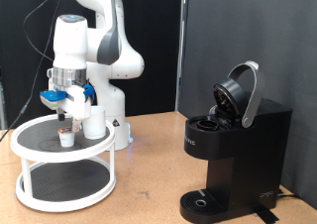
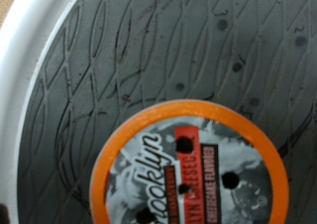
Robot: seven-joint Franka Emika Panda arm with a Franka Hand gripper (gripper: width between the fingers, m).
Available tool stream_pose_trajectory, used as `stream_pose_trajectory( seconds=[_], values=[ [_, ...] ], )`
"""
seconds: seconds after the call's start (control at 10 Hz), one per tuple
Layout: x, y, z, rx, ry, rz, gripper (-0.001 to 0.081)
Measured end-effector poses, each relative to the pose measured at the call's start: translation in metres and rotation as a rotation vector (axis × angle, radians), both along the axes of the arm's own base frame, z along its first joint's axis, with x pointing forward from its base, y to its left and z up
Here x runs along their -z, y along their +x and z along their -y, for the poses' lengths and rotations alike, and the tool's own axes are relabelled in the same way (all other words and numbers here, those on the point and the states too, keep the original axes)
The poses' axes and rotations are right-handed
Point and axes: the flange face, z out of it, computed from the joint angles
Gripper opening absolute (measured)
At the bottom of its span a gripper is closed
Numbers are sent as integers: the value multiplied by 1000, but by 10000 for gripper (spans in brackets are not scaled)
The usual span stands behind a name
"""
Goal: Make a cup of coffee with the keurig machine
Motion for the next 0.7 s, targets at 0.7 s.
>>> stream_pose_trajectory(
  seconds=[0.7],
  values=[
    [19, -2, 2, 7, -12, 2, 734]
  ],
)
